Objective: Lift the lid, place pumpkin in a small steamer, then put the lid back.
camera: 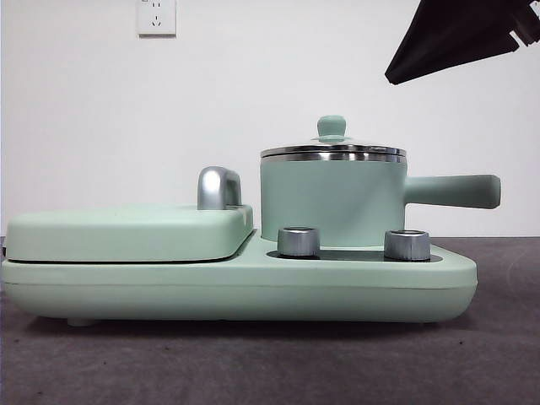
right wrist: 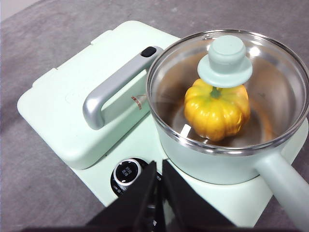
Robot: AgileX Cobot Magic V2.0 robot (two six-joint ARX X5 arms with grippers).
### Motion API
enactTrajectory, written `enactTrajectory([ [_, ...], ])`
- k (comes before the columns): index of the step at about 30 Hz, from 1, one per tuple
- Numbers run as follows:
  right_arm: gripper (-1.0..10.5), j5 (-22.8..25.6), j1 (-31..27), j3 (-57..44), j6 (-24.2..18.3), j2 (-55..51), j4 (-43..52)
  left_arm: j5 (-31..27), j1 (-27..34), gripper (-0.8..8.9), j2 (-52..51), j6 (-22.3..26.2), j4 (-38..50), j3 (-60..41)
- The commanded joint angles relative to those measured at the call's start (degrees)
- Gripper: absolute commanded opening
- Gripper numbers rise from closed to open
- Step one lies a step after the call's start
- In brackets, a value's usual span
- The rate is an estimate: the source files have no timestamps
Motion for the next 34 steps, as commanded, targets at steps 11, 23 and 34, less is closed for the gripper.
enactTrajectory([
  [11,0.1,0.0,0.5,0.8,0.1,0.2,1.0,-0.3,0.3,0.26,0.0,-0.2,2.5,-3.0],
  [23,0.1,0.0,0.5,0.8,0.1,0.2,1.0,-0.3,0.3,0.26,0.0,-0.2,2.8,-3.0],
  [34,0.1,7.5,-5.0,-2.2,-8.0,-9.3,1.2,-0.3,0.3,0.26,0.0,-0.2,2.8,-3.0],
])
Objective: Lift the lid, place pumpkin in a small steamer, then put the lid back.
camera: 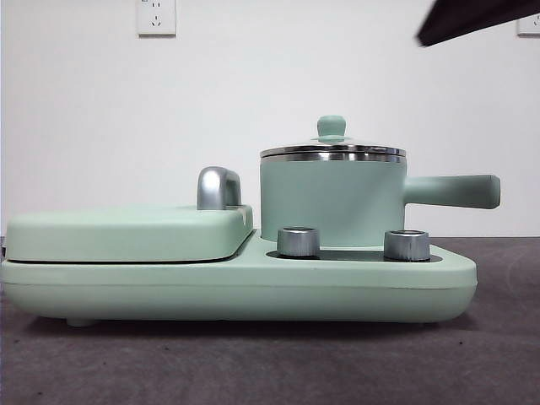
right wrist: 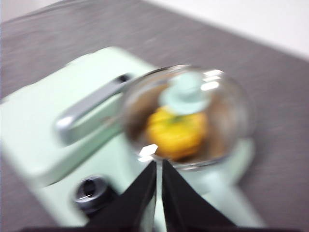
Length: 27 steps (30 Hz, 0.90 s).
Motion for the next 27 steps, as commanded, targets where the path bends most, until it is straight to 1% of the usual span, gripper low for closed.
enactTrajectory([
  [1,0.1,1.4,-3.0,-2.5,-1.9,-4.0,0.6,-0.3,0.0,0.26,-0.1,-0.2,0.8,-1.2],
  [8,0.1,1.9,-12.0,-14.5,-2.8,-18.8,9.7,-0.3,0.0,0.26,-0.1,-0.2,0.8,-1.2],
  [14,0.1,1.9,-17.2,-25.9,-2.3,-28.8,16.8,-0.3,0.0,0.26,-0.1,-0.2,0.8,-1.2],
  [18,0.1,1.9,-18.6,-31.4,-2.1,-34.3,19.4,-0.3,0.0,0.26,-0.1,-0.2,0.8,-1.2],
  [27,0.1,1.9,-19.0,-40.3,-2.0,-44.2,20.5,-0.3,0.0,0.26,-0.1,-0.2,0.8,-1.2],
])
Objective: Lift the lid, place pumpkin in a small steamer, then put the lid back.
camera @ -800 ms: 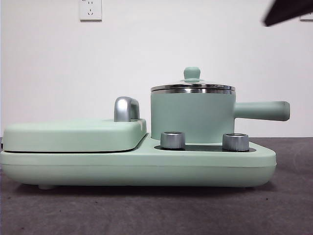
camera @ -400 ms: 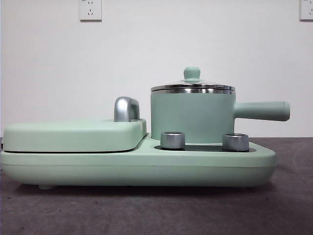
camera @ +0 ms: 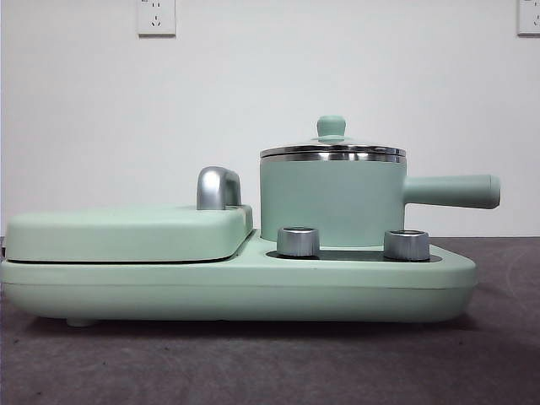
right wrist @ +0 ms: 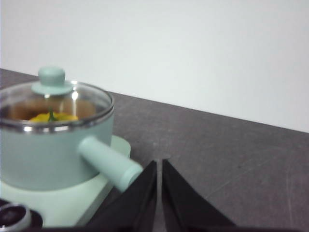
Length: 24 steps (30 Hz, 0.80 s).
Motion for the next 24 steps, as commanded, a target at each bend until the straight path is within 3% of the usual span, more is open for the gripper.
enactTrajectory([
  [1,0.1,0.0,-0.4,-2.3,0.1,-1.9,0.7,-0.3,0.0,0.26,-0.1,-0.2,0.8,-1.2],
  [6,0.1,0.1,-1.3,-4.9,0.2,-4.6,-0.2,-0.3,0.0,0.26,-0.1,-0.2,0.8,-1.2],
  [12,0.1,4.4,-2.8,-4.9,0.2,-4.7,0.0,-0.3,0.0,0.26,-0.1,-0.2,0.8,-1.2],
  [24,0.1,4.3,-4.6,-4.9,0.5,-4.7,0.1,-0.3,0.0,0.26,-0.1,-0.2,0.8,-1.2],
])
